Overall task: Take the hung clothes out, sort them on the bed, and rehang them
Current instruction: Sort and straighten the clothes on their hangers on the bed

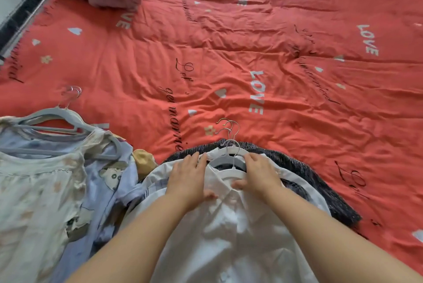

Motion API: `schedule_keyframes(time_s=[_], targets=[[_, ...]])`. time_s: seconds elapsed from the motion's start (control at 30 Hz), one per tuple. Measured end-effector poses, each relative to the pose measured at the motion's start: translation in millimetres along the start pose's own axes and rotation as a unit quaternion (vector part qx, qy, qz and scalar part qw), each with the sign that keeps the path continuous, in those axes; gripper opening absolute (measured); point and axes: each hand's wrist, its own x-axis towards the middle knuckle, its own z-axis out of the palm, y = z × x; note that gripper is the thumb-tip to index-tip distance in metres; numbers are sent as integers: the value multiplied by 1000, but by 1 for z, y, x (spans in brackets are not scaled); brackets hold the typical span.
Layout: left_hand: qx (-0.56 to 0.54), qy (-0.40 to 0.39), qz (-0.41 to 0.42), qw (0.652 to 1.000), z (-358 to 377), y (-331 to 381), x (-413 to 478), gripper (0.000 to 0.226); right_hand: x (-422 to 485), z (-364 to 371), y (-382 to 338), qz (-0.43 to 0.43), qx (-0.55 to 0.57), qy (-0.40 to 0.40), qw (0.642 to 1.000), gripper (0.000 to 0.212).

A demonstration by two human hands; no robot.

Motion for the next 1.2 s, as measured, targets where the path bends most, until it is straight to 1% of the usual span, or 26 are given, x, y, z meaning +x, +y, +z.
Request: schedule_keyframes(time_s=[0.03,0.13,0.2,0.23,0.3,0.37,0.47,0.53,0.67,0.73,0.83,0.93,1.0,1.03,1.13,1.2], targets=[[3,-11,-7,1000,6,-3,7,106,7,3,3,-4,-1,-6,1000,79],[-2,-39,-26,999,16,-9,28,108,25,4,9,-13,-6,-39,999,109],[-11,-40,-30,999,20,-11,39,110,32,4,11,-18,-14,-45,999,117],[-11,-38,-29,999,21,-11,43,110,34,5,12,-19,-15,-40,999,117],[-4,-31,-23,999,24,-12,47,110,35,8,14,-21,-12,-23,999,109],[-1,-24,-18,1000,25,-12,47,106,35,9,16,-26,-5,-9,1000,100],[-9,-20,-6,1000,20,-13,46,99,33,7,15,-28,7,-5,1000,97],[-27,-13,4,1000,16,-13,45,94,30,4,15,-35,31,14,999,90],[-49,37,34,998,15,-16,39,83,19,-3,15,-42,91,50,994,82],[-60,50,47,996,15,-16,36,77,12,-4,16,-57,98,79,990,82],[-84,58,58,993,13,-14,28,74,1,0,17,-77,115,118,983,79],[-98,90,69,989,12,-12,18,73,-12,5,15,-100,130,174,971,66],[-91,108,78,987,10,-10,9,80,-22,4,12,-117,133,220,959,57],[-86,119,86,985,8,-9,4,83,-27,2,11,-128,130,241,953,59],[-106,158,113,975,-3,-6,-12,85,-44,-7,8,-152,134,285,937,74],[-120,172,137,968,-14,-4,-25,85,-59,-17,7,-159,134,307,929,78]])
